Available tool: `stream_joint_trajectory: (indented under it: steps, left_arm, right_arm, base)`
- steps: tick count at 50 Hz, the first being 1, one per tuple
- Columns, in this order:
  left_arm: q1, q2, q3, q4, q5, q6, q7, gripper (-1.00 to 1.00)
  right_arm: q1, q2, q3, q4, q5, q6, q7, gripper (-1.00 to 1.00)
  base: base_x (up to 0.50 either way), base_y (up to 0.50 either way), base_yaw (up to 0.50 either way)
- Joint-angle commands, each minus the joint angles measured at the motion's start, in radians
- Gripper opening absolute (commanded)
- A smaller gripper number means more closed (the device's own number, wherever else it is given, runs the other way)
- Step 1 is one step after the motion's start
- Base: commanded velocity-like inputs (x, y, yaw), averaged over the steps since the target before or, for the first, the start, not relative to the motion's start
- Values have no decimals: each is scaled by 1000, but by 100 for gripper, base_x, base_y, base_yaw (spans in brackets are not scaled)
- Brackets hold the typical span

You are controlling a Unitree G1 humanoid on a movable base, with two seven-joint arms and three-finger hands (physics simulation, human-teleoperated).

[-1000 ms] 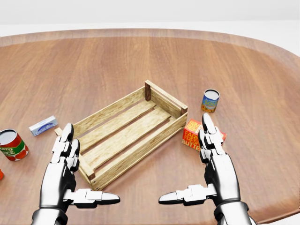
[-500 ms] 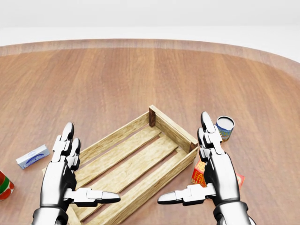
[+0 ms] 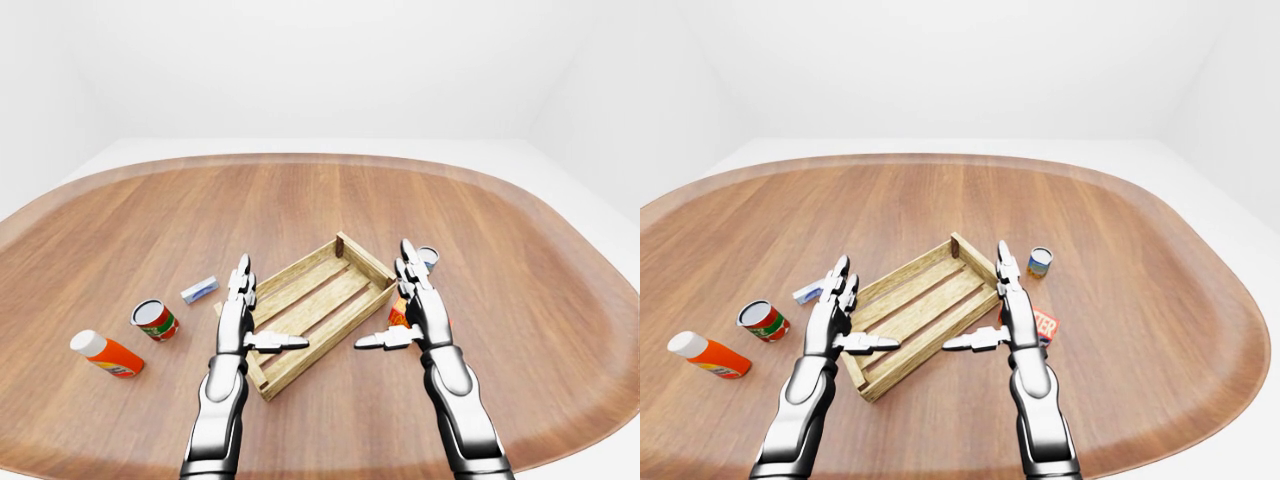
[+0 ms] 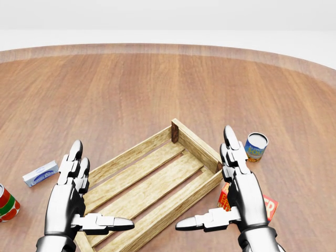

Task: Pick up the butter and put it in the tray.

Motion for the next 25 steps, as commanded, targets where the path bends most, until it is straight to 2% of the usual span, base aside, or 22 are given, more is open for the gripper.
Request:
stream_joint_trajectory:
  steps: [1, 8, 9, 16, 17, 18, 20, 22, 24, 25]
  left_arm:
    - [2, 0, 0, 3, -2, -3, -1, 100]
    - [6, 0, 0, 5, -3, -7, -3, 100]
    - [6, 0, -1, 5, -3, -7, -3, 100]
    - [6, 0, 1, 7, -5, -9, -5, 100]
    - [7, 0, 1, 7, -5, -9, -5, 100]
    - [7, 0, 1, 9, -5, -11, -5, 100]
    - [8, 0, 2, 8, -5, -11, -5, 100]
    - [8, 1, 2, 0, -7, -4, -5, 100]
    - [8, 1, 4, 5, -8, -11, -6, 100]
    - [9, 1, 4, 6, -8, -12, -6, 100]
  right_arm:
    - [3, 0, 5, 1, -2, -8, 2, 99]
    - [-2, 1, 4, 25, -6, -26, 0, 99]
    - [6, 0, 6, 24, 0, -44, 8, 100]
    - [3, 1, -9, 20, -13, -44, -21, 99]
    - [-3, 1, -16, 27, -15, -41, -34, 100]
    - [-15, -1, -26, 36, -27, -6, -52, 100]
    - [-27, -12, -35, 50, -56, -11, -71, 99]
    - [-30, -14, -42, 46, -73, 3, -83, 100]
    - [-33, -19, -46, 42, -101, 6, -95, 100]
    - [-36, -20, -50, 37, -118, 21, -107, 100]
  base:
    - [50, 2, 0]
    - [49, 2, 0]
    - [18, 1, 0]
    - [0, 0, 0]
    - [0, 0, 0]
    - [0, 0, 0]
    - [0, 0, 0]
    - [0, 0, 0]
    - [0, 0, 0]
    - [0, 0, 0]
